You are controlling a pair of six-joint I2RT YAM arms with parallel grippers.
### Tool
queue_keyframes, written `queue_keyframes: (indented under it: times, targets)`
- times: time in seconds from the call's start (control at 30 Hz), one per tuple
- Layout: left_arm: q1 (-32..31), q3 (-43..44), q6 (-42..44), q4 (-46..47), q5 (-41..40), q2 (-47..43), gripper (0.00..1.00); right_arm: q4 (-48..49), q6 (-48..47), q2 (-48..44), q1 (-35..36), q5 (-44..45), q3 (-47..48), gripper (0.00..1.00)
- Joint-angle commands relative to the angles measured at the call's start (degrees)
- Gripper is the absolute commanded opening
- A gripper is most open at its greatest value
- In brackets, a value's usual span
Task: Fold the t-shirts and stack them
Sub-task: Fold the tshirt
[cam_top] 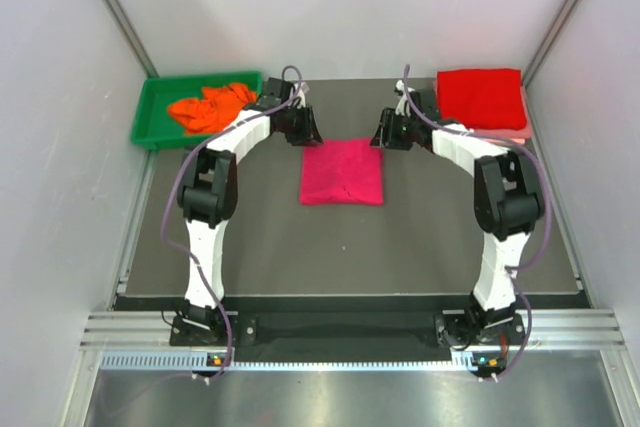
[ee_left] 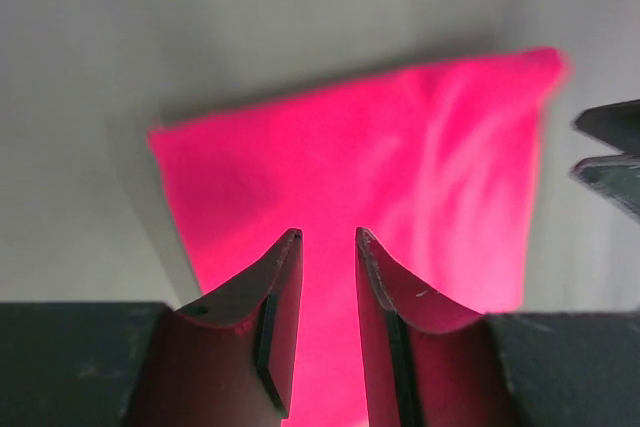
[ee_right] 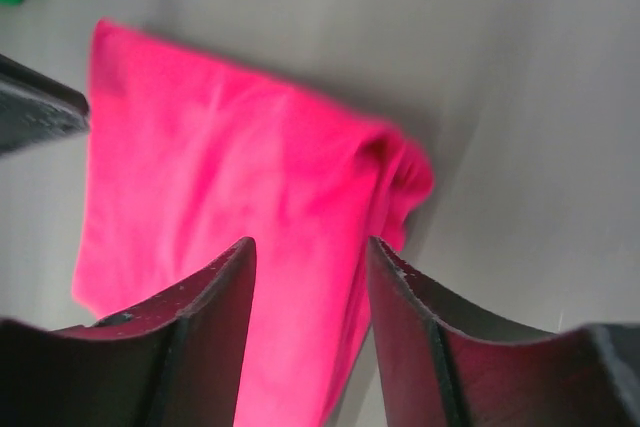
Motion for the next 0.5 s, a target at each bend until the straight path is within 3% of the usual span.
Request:
queue_keyframes:
  times: [0.0,0.03,0.17,0.23,0.4,0.47]
  targets:
    - [0.0,5.1,1.9,1.6,-0.3,4.8,0.33,-0.6,-0.8,5.7,-0.7,1.7,6.3,0.46]
    - [0.0,6.4,2.2,1.3,-0.9,5.9,0.33,0.0,-0.7,6.7,-1.0,2.2,7.6,0.45]
    - [0.0,7.8,3.0,1.0,-5.1,8.7,0.33,3.6,-0.3,10.7,-3.0,3.1,7.8,0.13]
    - [0.0,8.5,3.3,0.0,-8.5,9.8,0.33,4.0,-0.2,12.2,-4.2,3.9,8.1,0.08]
    - [0.0,9.9,3.3,-1.2,-7.1,8.5,0.34,3.1,-1.3,11.9,-5.3,3.6,9.2,0.04]
    - [0.0,11.7,2.9,-3.0,-4.9,7.4,0.34,2.5,-1.2,9.9,-5.3,2.0,9.3,0.13]
